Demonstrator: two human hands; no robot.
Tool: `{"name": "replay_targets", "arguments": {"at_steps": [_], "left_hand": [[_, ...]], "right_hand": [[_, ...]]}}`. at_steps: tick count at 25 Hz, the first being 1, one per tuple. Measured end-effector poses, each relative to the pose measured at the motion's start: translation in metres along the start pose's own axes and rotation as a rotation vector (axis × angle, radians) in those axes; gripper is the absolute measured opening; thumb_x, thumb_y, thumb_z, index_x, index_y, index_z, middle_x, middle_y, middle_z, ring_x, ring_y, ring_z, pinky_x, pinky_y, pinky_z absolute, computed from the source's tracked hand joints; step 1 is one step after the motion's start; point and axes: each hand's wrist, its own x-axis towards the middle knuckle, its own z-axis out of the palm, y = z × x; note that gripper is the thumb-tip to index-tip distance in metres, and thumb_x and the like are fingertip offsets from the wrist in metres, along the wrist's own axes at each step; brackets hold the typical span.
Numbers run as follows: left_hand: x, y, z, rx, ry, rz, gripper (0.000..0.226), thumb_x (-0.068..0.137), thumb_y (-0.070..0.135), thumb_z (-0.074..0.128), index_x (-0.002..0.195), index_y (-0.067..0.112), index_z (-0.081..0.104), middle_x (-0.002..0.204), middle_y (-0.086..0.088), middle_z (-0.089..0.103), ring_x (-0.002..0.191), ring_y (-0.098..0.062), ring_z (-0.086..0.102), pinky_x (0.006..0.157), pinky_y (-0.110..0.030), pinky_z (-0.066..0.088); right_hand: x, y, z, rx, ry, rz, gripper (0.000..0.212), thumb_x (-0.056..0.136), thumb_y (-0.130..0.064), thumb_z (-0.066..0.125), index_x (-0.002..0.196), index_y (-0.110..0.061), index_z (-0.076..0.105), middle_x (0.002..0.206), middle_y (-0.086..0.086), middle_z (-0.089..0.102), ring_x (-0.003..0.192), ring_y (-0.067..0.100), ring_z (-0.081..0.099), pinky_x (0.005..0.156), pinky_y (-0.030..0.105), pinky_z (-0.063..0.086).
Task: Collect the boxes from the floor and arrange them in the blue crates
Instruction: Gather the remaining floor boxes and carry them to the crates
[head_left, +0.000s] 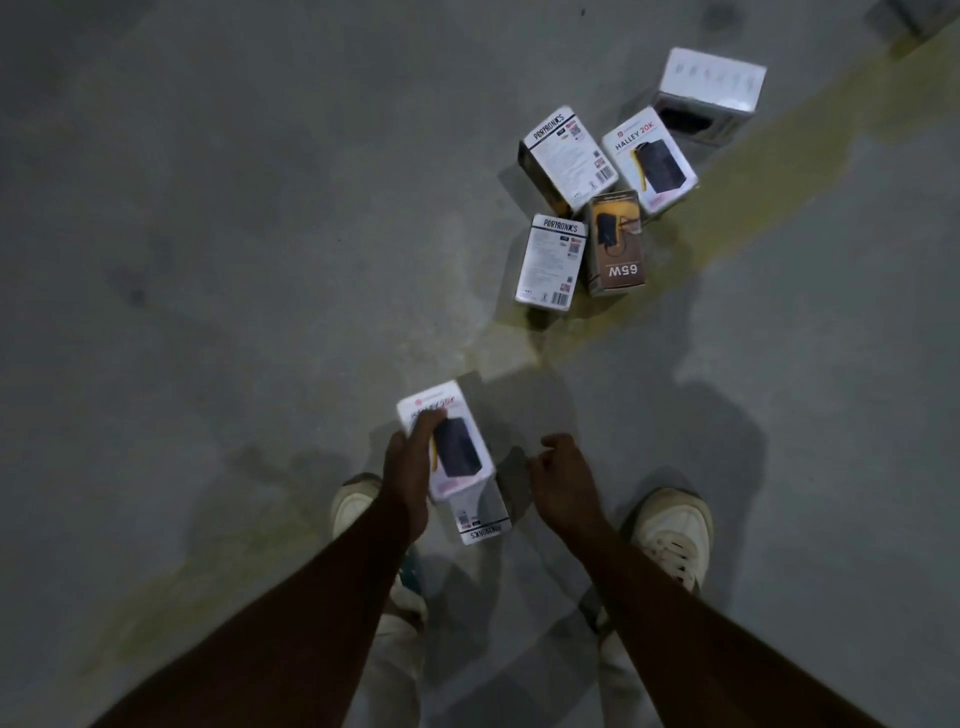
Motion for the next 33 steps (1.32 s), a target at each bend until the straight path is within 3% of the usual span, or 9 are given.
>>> {"name": "replay_targets", "arguments": {"at_steps": [5, 7, 9, 13, 18, 21, 25, 29, 33], "left_hand": [[-0.016, -0.034, -0.023, -0.031, -0.143, -0.202, 0.031, 0.098, 0.037, 0.057, 0.116, 0.013, 0.066, 0.108, -0.015, 0.072, 0.097, -0.032, 0.067, 0.085, -0.043, 0.056], [-0.013, -0.041, -0.021, -0.01, -0.2, -0.236, 0.045, 0.092, 0.039, 0.064, 0.126, 0.009, 0.066, 0.114, -0.019, 0.07, 0.1, -0.034, 0.065, 0.09, -0.044, 0.053], [-0.009, -0.038, -0.014, 0.038, -0.23, -0.183, 0.043, 0.093, 0.039, 0.061, 0.125, 0.01, 0.066, 0.113, -0.018, 0.069, 0.099, -0.033, 0.064, 0.092, -0.045, 0.052], [-0.001, -0.016, -0.005, 0.116, -0.272, -0.088, 0.029, 0.1, 0.041, 0.05, 0.114, 0.021, 0.067, 0.107, -0.009, 0.072, 0.098, -0.027, 0.066, 0.091, -0.042, 0.054], [0.003, -0.002, 0.012, 0.043, -0.301, -0.041, 0.026, 0.099, 0.036, 0.054, 0.114, 0.02, 0.068, 0.107, -0.009, 0.072, 0.097, -0.026, 0.066, 0.093, -0.043, 0.052], [0.006, 0.006, 0.021, 0.021, -0.282, -0.001, 0.025, 0.097, 0.033, 0.058, 0.112, 0.018, 0.07, 0.109, -0.013, 0.073, 0.096, -0.029, 0.067, 0.096, -0.047, 0.052], [0.002, 0.027, 0.034, 0.032, -0.213, 0.104, 0.023, 0.092, 0.027, 0.065, 0.108, 0.012, 0.07, 0.102, -0.014, 0.074, 0.083, -0.027, 0.07, 0.083, -0.042, 0.057], [-0.024, 0.051, 0.051, 0.078, -0.188, 0.167, 0.056, 0.073, 0.039, 0.076, 0.121, 0.013, 0.067, 0.109, -0.011, 0.076, 0.096, -0.031, 0.073, 0.08, -0.043, 0.06], [-0.076, 0.077, 0.068, 0.102, -0.348, 0.196, 0.043, 0.086, 0.038, 0.076, 0.122, 0.015, 0.069, 0.116, -0.008, 0.075, 0.107, -0.031, 0.071, 0.094, -0.049, 0.057]], "right_hand": [[-0.002, 0.013, 0.023, 0.169, -0.205, 0.243, 0.024, 0.097, -0.02, 0.056, 0.117, -0.008, 0.053, 0.115, 0.01, 0.064, 0.079, 0.012, 0.058, 0.056, 0.02, 0.041], [-0.002, 0.013, 0.034, 0.257, -0.29, 0.264, 0.012, 0.094, -0.005, 0.054, 0.102, -0.013, 0.057, 0.105, 0.008, 0.066, 0.079, 0.012, 0.058, 0.056, 0.022, 0.042], [-0.002, 0.009, 0.035, 0.366, -0.337, 0.239, 0.031, 0.091, 0.008, 0.051, 0.089, -0.022, 0.054, 0.089, -0.004, 0.062, 0.074, 0.007, 0.058, 0.053, 0.018, 0.045], [0.007, 0.009, 0.029, 0.487, -0.224, 0.177, 0.044, 0.086, -0.002, 0.069, 0.12, -0.016, 0.045, 0.11, 0.001, 0.057, 0.09, 0.008, 0.06, 0.058, 0.016, 0.052], [0.023, 0.0, 0.013, 0.505, -0.025, 0.17, 0.062, 0.069, -0.022, 0.089, 0.112, -0.019, 0.044, 0.11, 0.005, 0.063, 0.093, 0.017, 0.066, 0.065, 0.024, 0.054], [0.027, -0.008, -0.006, 0.517, 0.051, 0.066, 0.064, 0.071, -0.012, 0.087, 0.113, -0.013, 0.039, 0.107, 0.008, 0.062, 0.085, 0.015, 0.067, 0.061, 0.02, 0.054], [0.032, -0.021, -0.043, 0.662, 0.106, -0.01, 0.062, 0.079, -0.004, 0.079, 0.123, -0.011, 0.035, 0.106, 0.004, 0.061, 0.084, 0.015, 0.069, 0.059, 0.023, 0.059], [0.019, -0.044, -0.078, 0.788, 0.028, -0.012, 0.048, 0.085, -0.015, 0.075, 0.123, -0.012, 0.047, 0.108, 0.008, 0.069, 0.086, 0.023, 0.073, 0.065, 0.033, 0.061], [-0.013, -0.063, -0.112, 0.826, -0.097, -0.008, 0.042, 0.091, -0.03, 0.067, 0.126, -0.014, 0.051, 0.111, 0.011, 0.072, 0.093, 0.028, 0.072, 0.073, 0.041, 0.059]]}}
